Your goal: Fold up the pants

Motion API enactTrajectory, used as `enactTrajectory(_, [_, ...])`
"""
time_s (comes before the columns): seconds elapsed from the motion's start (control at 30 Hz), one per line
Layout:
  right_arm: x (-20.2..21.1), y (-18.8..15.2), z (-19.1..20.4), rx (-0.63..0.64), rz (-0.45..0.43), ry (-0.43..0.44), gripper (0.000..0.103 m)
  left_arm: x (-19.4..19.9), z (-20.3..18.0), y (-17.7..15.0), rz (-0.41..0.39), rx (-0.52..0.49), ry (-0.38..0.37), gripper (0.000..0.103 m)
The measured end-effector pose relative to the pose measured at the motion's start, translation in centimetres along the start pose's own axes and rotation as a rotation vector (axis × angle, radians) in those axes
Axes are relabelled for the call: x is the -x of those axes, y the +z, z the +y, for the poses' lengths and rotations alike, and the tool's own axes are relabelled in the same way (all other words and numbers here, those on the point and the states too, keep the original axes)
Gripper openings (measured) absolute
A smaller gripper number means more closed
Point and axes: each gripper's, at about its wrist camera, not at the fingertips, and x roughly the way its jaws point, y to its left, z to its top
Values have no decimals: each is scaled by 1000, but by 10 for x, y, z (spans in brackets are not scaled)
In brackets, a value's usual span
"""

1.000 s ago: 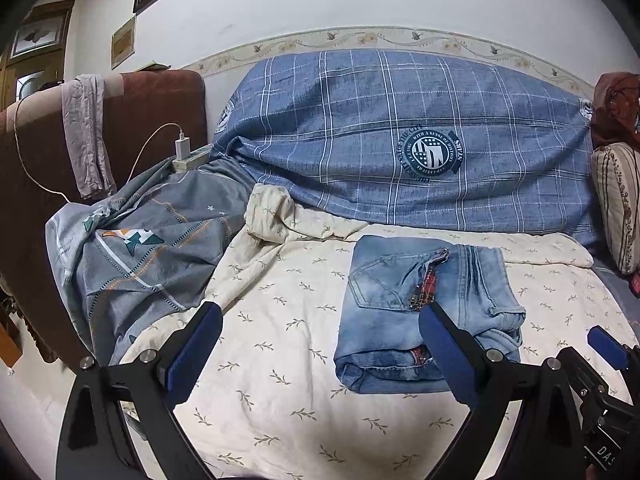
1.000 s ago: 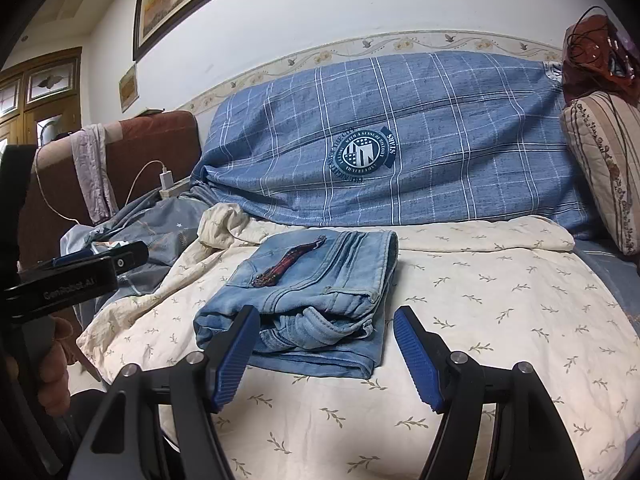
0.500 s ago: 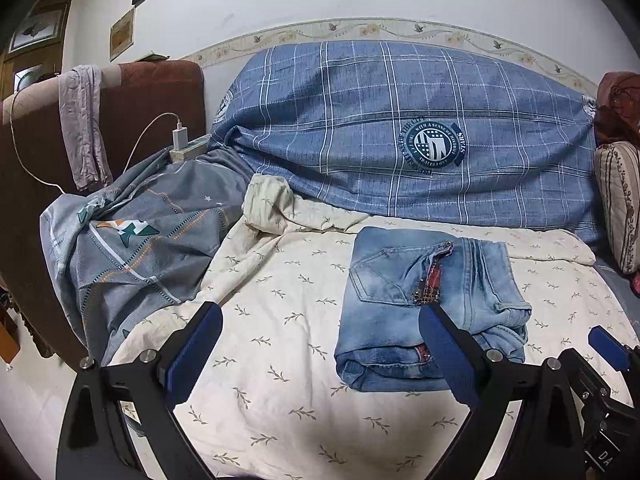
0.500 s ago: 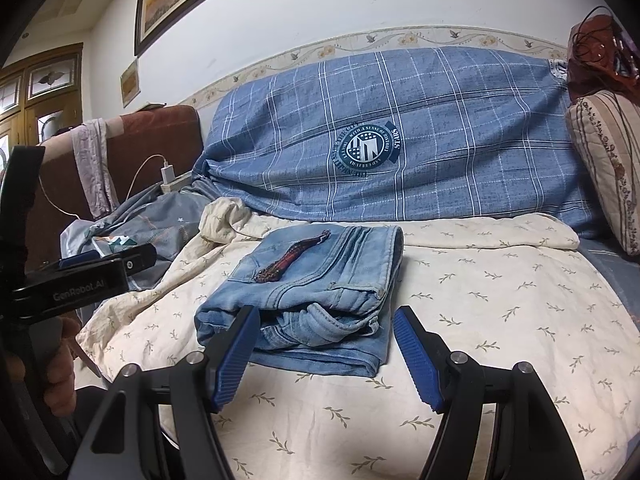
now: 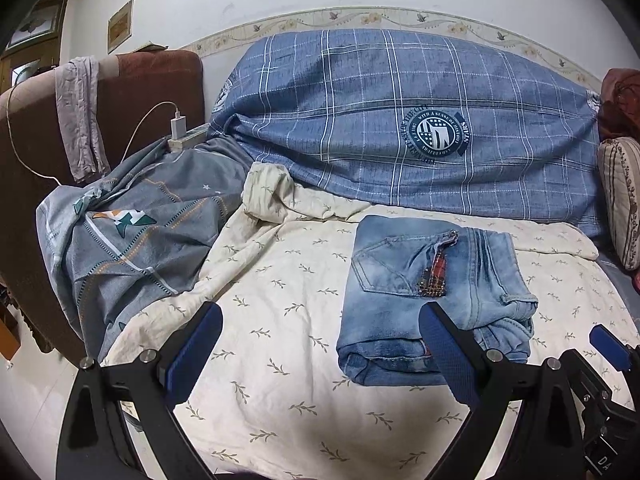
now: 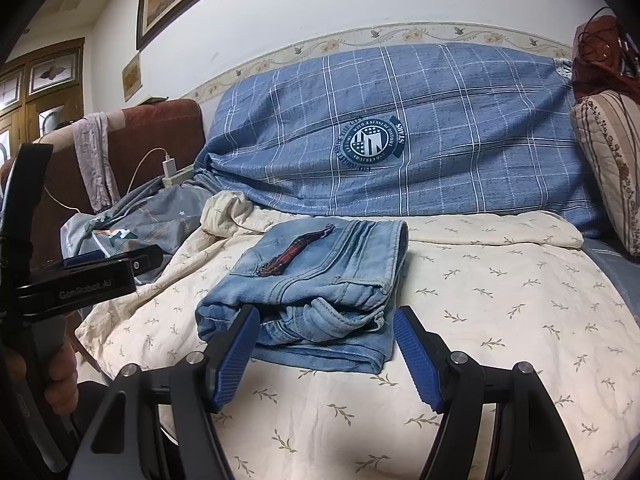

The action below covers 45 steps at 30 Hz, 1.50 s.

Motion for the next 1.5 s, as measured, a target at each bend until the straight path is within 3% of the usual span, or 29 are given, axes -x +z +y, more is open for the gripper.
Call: enactTrajectory(1.5, [-8, -3, 5, 23, 24, 5, 73, -18, 10, -10, 60, 15, 4, 99])
